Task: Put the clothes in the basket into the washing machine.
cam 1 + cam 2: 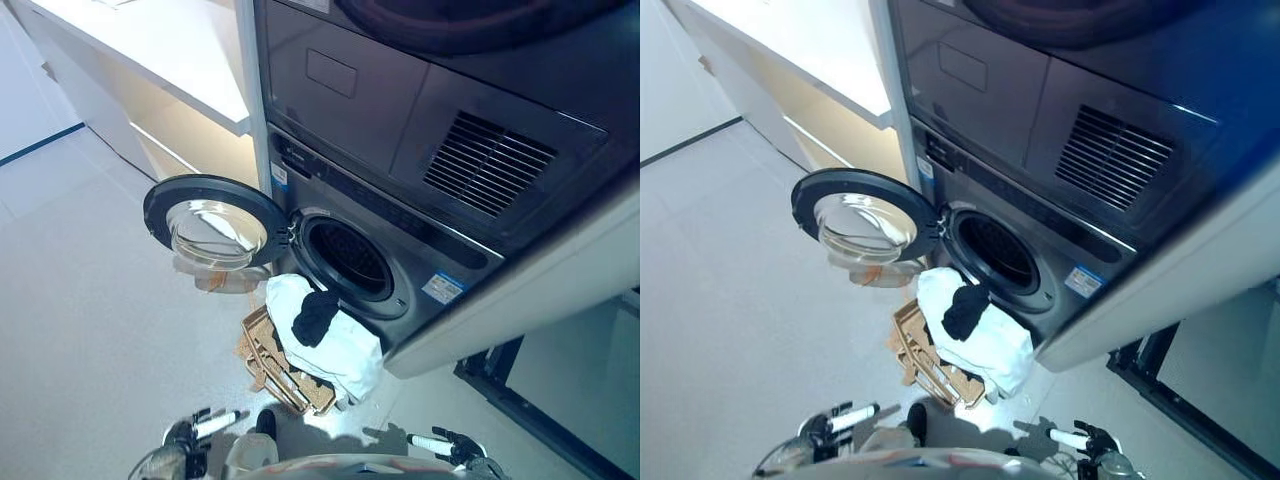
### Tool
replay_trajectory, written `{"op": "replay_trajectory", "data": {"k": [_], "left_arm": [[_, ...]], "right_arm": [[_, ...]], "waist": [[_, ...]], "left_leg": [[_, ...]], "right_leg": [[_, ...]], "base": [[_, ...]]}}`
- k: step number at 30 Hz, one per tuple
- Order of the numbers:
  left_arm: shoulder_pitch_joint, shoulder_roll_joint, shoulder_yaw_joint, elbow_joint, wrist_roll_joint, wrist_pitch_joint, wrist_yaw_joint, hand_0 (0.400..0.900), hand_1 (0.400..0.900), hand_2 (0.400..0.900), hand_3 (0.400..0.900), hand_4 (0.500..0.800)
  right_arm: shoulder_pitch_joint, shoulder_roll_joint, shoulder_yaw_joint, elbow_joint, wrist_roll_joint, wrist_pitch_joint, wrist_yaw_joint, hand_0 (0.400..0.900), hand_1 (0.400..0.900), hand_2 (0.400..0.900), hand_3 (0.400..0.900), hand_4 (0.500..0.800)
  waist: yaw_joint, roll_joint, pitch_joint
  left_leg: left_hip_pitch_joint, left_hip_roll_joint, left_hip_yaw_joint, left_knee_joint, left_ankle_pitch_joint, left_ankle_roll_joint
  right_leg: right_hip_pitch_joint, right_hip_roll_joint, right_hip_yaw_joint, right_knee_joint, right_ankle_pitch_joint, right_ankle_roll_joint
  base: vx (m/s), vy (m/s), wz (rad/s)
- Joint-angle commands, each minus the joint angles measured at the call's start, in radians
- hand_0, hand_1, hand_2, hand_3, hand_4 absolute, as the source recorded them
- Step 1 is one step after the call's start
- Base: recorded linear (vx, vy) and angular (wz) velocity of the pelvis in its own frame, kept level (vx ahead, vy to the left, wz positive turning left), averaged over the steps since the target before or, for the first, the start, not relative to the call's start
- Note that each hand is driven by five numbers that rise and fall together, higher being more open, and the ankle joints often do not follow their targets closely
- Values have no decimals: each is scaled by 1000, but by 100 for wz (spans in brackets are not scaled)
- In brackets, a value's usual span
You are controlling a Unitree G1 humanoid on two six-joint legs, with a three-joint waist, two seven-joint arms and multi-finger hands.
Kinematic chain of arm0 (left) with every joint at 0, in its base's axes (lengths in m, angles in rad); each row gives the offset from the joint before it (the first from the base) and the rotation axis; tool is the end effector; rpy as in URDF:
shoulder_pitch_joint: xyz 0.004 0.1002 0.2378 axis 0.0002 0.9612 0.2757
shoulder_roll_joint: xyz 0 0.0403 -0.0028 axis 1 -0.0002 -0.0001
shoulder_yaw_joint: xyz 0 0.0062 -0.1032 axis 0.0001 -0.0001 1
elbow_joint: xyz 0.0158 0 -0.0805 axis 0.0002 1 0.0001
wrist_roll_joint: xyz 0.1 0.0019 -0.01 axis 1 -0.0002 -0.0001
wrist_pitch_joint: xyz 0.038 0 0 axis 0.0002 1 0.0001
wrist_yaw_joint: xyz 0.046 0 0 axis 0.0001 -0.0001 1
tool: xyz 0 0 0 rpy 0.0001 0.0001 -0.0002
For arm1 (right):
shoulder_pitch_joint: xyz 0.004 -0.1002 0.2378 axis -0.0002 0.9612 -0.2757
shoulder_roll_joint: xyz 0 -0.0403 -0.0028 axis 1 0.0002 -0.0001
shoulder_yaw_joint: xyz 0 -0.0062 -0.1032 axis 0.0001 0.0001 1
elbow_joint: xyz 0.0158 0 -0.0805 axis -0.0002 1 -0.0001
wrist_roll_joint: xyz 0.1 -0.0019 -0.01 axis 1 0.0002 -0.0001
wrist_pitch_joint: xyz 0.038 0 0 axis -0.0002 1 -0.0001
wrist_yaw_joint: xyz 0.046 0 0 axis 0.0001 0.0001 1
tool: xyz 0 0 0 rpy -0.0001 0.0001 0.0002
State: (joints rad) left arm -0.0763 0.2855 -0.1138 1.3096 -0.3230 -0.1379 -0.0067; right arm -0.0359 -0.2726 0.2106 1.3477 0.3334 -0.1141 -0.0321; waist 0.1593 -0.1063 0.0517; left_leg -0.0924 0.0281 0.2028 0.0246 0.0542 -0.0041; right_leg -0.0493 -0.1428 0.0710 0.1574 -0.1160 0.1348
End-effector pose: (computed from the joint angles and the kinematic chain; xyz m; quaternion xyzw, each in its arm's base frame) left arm 0.0919 0.2442 -0.1061 0.0283 0.5065 0.1267 0.8524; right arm 0.0687 -0.2370 -0.1138 -0.0580 0.5562 -0.1141 0.8211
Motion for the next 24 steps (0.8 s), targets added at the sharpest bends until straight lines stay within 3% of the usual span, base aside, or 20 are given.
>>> {"op": "replay_trajectory", "data": {"k": [1, 2, 4, 7, 9, 11, 13, 16, 17, 19, 24], "left_arm": [[10, 55, -2, -7, 10, -29, 9, 900, 900, 900, 900, 800], [-8, 69, -7, -20, 8, -29, 13, 900, 900, 900, 900, 800], [-22, 75, -13, -28, 6, -32, 19, 900, 900, 900, 900, 800], [-30, 81, -13, -36, 0, -31, 23, 900, 900, 900, 900, 800], [-45, 89, -17, -35, 0, -35, 28, 900, 900, 900, 900, 800], [-58, 88, -23, -31, 0, -40, 30, 900, 900, 900, 900, 800], [-73, 83, -29, -34, -9, -47, 39, 900, 900, 900, 900, 800], [-67, 86, -21, -37, -15, -48, 43, 900, 900, 900, 900, 800], [-63, 87, -20, -39, -15, -51, 40, 900, 900, 900, 900, 800], [-59, 81, -16, -36, -15, -52, 41, 900, 900, 900, 900, 800], [-68, 50, -53, -40, 13, -53, 45, 900, 900, 900, 900, 800]], "right_arm": [[14, -48, -4, -37, 13, -11, -9, 900, 900, 900, 900, 800], [2, -50, 2, -43, 9, -11, -6, 900, 900, 900, 900, 800], [-9, -55, 5, -48, 4, -11, -7, 900, 900, 900, 900, 800], [-3, -60, 1, -51, -1, -11, -11, 900, 900, 900, 900, 800], [1, -71, -4, -52, 4, -12, -14, 900, 900, 900, 900, 800], [0, -78, -12, -50, 10, -14, -19, 900, 900, 900, 900, 800], [-7, -86, -17, -54, 6, -12, -30, 900, 900, 900, 900, 800], [8, -88, -25, -65, -6, -6, -29, 900, 900, 900, 900, 800], [15, -94, -28, -64, -4, -6, -28, 900, 900, 900, 900, 800], [24, -103, -35, -64, -5, -7, -25, 900, 900, 900, 900, 800], [52, -123, -55, -40, 6, -10, -23, 900, 900, 900, 900, 800]], "waist": [[5, -23, 10], [-10, -7, 37], [-22, 22, 68], [-29, 43, 80], [-44, 51, 80], [-58, 50, 87], [-69, 53, 103], [-80, 30, 108], [-82, 22, 103], [-88, 32, 79], [-126, 77, 42]], "left_leg": [[-88, 19, -56, 15, -6, -22], [-56, 17, -75, 14, -21, -5], [-23, 22, -93, 14, -30, 14], [17, 9, -110, -1, -45, 20], [59, -8, -125, -33, -51, 13], [89, -15, -132, -45, -68, -10], [124, 0, -141, -42, -100, -46], [158, -15, -141, -21, -138, -70], [169, -18, -138, -27, -143, -73], [202, 5, -132, -68, -136, -90], [214, 92, -142, -112, -87, -145]], "right_leg": [[91, 22, 47, 172, 153, 71], [40, 48, 50, 295, 232, 86], [-7, 68, 33, 408, 265, 84], [-47, 63, 3, 430, 232, 73], [-80, 49, -9, 324, 164, 53], [-100, -10, -26, 133, 131, 56], [-145, -109, -45, -53, 198, 79], [-131, -165, -74, -121, 268, 104], [-125, -157, -48, -109, 269, 109], [-118, -131, -52, -92, 262, 107], [-83, -68, -107, -83, 197, 68]], "base": [[54, 252, 20], [44, 218, 10], [64, 245, 21], [110, 124, 28], [222, 47, 40], [259, -75, 47], [246, -170, 40], [188, -152, 29], [140, -109, 14], [194, -132, 11], [141, -167, 30]]}}
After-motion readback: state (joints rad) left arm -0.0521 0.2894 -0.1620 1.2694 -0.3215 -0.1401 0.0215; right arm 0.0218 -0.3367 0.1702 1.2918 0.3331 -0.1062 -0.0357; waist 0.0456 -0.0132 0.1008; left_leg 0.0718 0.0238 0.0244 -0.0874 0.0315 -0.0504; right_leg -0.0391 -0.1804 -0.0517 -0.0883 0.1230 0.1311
